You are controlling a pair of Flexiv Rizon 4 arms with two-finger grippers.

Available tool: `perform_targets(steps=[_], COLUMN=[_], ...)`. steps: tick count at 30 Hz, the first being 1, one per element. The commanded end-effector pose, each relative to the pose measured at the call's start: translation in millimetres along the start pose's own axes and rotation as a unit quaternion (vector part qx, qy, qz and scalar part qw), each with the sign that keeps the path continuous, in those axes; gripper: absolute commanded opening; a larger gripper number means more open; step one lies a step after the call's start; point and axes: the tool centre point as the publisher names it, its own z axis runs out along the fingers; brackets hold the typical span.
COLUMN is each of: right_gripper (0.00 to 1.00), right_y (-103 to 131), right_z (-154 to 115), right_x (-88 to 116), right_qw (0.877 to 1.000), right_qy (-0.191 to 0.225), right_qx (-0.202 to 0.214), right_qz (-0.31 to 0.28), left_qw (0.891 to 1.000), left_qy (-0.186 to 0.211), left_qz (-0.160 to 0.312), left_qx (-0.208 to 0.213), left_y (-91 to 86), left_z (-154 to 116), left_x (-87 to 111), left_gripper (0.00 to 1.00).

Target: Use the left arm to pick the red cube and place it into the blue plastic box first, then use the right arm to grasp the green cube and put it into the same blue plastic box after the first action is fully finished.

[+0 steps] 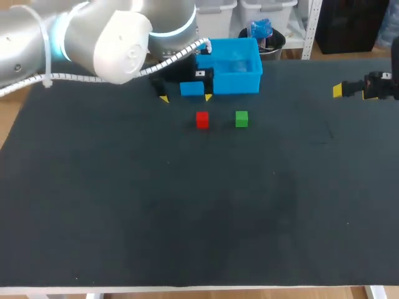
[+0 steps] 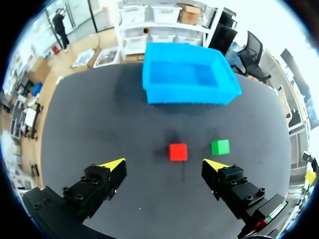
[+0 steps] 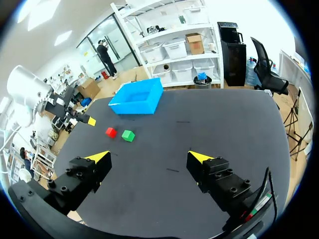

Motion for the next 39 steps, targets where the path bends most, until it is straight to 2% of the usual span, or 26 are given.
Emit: perform_targets(steps=[1,9,17,23,29,39], right_gripper=[1.00,1.00,1.00,1.00,1.00,1.00], right_y=[0.4,0.4,0.4,0.4,0.4,0.4], right_z=[0.6,0.6,0.6,0.6,0.6,0.6], right_x=[-0.3,-0.3,-0.3,-0.3,-0.3,-0.3], right_qw=[1.000,1.000,1.000,1.000,1.000,1.000], right_qy=[0.000,0.000,0.000,0.000,0.000,0.000], right_qx=[0.001,0.001,0.001,0.001,0.001,0.001], right_qz=[0.000,0.000,0.000,0.000,0.000,0.000], left_qw=[1.000,0.999,0.999,0.999,0.998,0.996], left_qy=[0.012,0.037,0.037,0.040,0.064,0.079], left_qz=[0.002,-0.004,-0.005,-0.008,-0.023,-0.029], left_qx=[-0.007,-0.006,-0.007,-0.012,-0.018,-0.015], left_y=[-14.5,-26.1,-29.6,-29.1,-25.9,-25.5], left_z=[11.0,25.8,32.5,41.5,60.8,83.1], left_x=[-4.3,3.4,2.0,-1.3,-2.4,-3.4], left_gripper=[1.00,1.00,1.00,1.00,1.00,1.00])
